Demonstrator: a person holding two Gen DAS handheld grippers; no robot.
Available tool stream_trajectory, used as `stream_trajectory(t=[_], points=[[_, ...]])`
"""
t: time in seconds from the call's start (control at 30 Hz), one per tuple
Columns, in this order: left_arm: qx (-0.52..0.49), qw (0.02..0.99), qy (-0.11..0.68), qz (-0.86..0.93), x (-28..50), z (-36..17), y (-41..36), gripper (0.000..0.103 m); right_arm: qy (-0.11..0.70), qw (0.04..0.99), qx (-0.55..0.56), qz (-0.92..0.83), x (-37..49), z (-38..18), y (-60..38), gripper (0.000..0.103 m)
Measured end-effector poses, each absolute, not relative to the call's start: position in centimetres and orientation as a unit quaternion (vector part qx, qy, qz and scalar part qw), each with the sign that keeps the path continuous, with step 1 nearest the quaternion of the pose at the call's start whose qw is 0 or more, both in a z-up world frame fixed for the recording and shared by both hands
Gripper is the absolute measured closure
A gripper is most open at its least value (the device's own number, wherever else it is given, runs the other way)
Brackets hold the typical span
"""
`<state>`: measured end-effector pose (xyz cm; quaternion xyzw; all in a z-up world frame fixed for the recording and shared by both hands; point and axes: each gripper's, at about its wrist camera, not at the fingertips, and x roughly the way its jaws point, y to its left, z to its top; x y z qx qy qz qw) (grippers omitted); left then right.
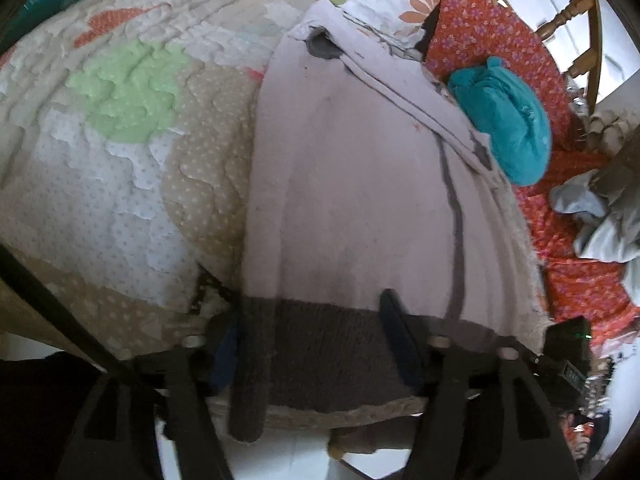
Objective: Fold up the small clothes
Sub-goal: 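Grasp the grey sweater hem with both tools, then lift the hem and fold it over toward the collar, then open both tools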
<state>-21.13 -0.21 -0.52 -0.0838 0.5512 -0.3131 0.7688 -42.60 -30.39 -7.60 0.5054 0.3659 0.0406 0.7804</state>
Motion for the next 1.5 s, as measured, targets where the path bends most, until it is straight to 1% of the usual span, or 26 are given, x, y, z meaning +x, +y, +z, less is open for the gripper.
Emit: stream_trajectory(t=[0.03, 0.07, 0.13, 0.17, 0.37, 0.57, 0.73, 0.9, 1.0, 1.1, 1.2, 1.4, 1.5], points=[[-0.072, 0.775, 0.552, -0.299, -20.9, -0.5, 0.0, 0.087, 0.374, 0.781, 0.5, 0.024, -42.5, -7.7, -30.2, 0.074], [-0.077, 0.773, 0.555, -0.298, -20.6, -0.5, 0.2, 0.095, 0.379, 0.779, 0.499, 0.013, -42.5, -7.9, -30.4, 0.091], [-0.111, 0.765, 0.561, -0.298, -19.8, -0.2, 1.2, 0.096, 0.375, 0.772, 0.513, 0.011, -42.6, -8.1, -30.9, 0.093], [-0.11, 0.772, 0.552, -0.296, -19.8, 0.6, 1.6, 0.096, 0.372, 0.775, 0.511, 0.009, -42.7, -7.8, -31.1, 0.094], [-0.113, 0.778, 0.524, -0.328, -22.8, 3.9, 3.5, 0.097, 0.351, 0.81, 0.468, 0.038, -45.5, -3.5, -30.1, 0.096], [-0.127, 0.773, 0.525, -0.332, -23.1, 4.3, 3.6, 0.097, 0.376, 0.804, 0.458, 0.046, -46.2, -3.5, -29.3, 0.096], [-0.134, 0.787, 0.507, -0.323, -19.2, 6.2, 3.0, 0.097, 0.355, 0.822, 0.442, 0.051, -43.8, -0.4, -31.1, 0.096], [-0.128, 0.809, 0.48, -0.314, -12.4, 8.3, -0.9, 0.097, 0.314, 0.849, 0.425, 0.028, -39.2, 4.0, -35.7, 0.096], [-0.126, 0.822, 0.464, -0.306, -8.5, 8.8, -3.5, 0.097, 0.292, 0.851, 0.436, 0.009, -36.0, 5.5, -38.6, 0.096], [-0.128, 0.825, 0.462, -0.299, -5.4, 8.6, -5.9, 0.097, 0.292, 0.85, 0.438, -0.017, -33.1, 5.7, -40.7, 0.096], [-0.12, 0.826, 0.466, -0.295, -3.2, 7.9, -7.9, 0.097, 0.304, 0.835, 0.457, -0.039, -29.7, 4.8, -42.9, 0.096], [-0.103, 0.819, 0.487, -0.287, 1.2, 5.5, -11.6, 0.096, 0.325, 0.826, 0.456, -0.065, -25.4, 2.8, -46.2, 0.095], [-0.114, 0.811, 0.497, -0.288, 3.3, 4.8, -12.9, 0.095, 0.324, 0.817, 0.472, -0.073, -23.6, 1.1, -48.4, 0.093]])
